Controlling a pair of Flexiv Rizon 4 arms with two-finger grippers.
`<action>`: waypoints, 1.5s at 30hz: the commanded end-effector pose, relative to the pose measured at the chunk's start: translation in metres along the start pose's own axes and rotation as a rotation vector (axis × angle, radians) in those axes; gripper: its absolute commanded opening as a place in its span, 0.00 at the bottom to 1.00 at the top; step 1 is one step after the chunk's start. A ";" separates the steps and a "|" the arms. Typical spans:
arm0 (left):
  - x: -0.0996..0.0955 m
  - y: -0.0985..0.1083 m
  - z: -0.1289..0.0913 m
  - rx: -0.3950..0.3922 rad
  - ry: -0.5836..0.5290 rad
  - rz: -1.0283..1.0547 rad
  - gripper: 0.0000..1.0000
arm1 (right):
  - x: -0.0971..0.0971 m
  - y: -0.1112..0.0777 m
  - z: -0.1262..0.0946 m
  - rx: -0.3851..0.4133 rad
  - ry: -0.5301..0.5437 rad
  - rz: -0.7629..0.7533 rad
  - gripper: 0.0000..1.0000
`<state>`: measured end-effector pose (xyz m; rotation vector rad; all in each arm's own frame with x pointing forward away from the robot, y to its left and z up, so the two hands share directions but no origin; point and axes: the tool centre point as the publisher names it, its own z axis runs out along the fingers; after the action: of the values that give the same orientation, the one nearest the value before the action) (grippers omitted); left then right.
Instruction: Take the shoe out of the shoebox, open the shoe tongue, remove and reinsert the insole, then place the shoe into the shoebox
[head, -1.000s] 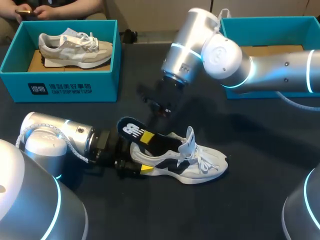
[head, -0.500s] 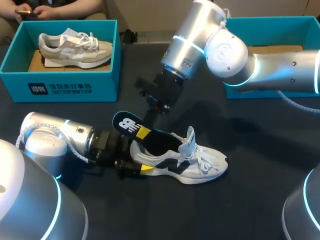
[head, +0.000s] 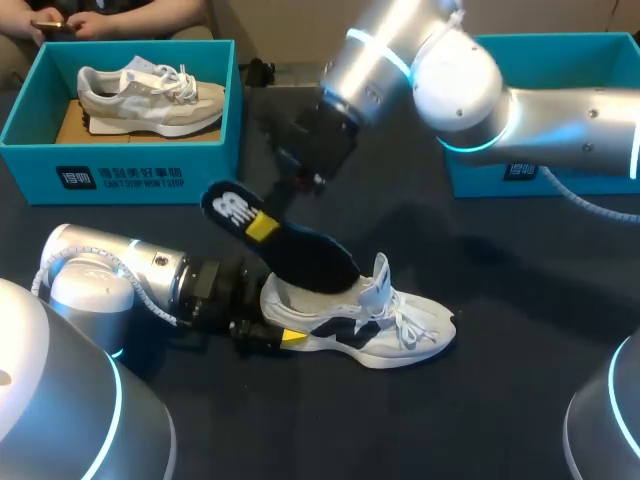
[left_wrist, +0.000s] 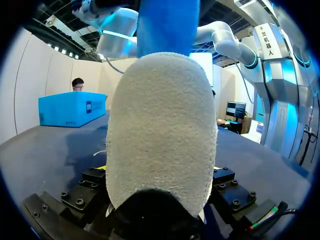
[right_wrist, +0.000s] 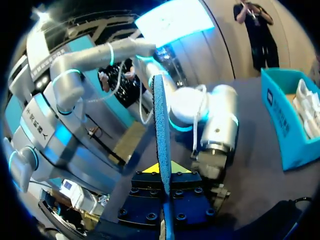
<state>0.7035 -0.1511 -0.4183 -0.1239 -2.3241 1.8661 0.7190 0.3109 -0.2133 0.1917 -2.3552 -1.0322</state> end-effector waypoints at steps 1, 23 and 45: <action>-0.001 0.000 0.001 -0.003 0.000 -0.001 0.00 | 0.014 -0.007 -0.007 -0.033 -0.028 -0.010 0.00; -0.001 0.000 0.001 -0.003 0.000 -0.001 0.00 | 0.053 0.066 -0.043 -0.305 -0.151 -0.176 0.00; -0.001 0.000 0.001 -0.003 0.000 -0.001 0.00 | 0.088 0.078 -0.079 -0.448 -0.177 -0.029 0.00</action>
<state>0.7034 -0.1511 -0.4183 -0.1240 -2.3240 1.8662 0.7093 0.3067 -0.0847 0.0563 -2.2021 -1.5792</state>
